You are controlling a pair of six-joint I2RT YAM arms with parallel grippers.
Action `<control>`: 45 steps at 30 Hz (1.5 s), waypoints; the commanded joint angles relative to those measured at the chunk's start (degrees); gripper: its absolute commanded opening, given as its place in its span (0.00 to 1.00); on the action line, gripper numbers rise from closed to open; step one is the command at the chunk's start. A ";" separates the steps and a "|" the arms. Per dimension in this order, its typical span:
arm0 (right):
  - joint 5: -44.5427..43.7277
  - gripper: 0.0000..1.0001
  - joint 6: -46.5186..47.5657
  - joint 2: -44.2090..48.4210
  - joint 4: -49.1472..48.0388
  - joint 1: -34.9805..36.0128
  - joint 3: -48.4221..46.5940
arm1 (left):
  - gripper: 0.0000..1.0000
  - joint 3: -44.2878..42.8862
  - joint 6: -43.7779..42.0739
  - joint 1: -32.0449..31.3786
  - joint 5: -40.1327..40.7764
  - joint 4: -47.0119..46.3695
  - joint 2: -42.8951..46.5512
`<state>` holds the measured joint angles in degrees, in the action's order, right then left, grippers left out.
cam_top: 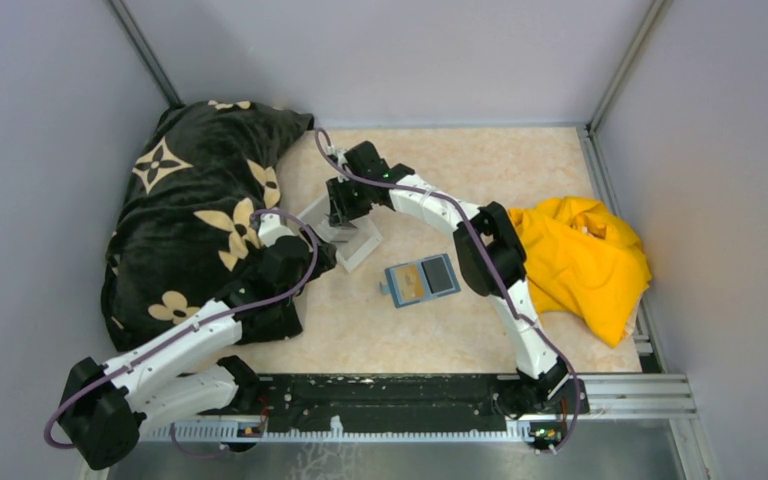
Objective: Put the credit cards into the card holder
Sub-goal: Pick up the credit card from the storage box.
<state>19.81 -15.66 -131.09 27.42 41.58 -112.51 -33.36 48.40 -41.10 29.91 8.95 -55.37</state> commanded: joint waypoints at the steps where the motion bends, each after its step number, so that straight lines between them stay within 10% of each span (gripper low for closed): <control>1: 1.79 0.34 -0.59 4.68 -2.19 1.55 -0.92 | 0.75 0.57 0.50 0.23 -0.64 -1.01 0.66; 35: -10.66 0.07 6.89 9.08 1.21 2.16 0.93 | 0.75 -0.62 -0.59 0.65 0.67 -1.23 0.03; 45: -15.32 0.00 11.66 17.22 -4.77 2.12 10.62 | 0.85 1.30 -12.11 3.43 -2.12 -12.41 0.27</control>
<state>5.76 -5.98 -121.78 26.72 42.76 -104.90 -32.62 42.81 -38.96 29.32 2.81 -55.44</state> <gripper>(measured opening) 0.008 0.830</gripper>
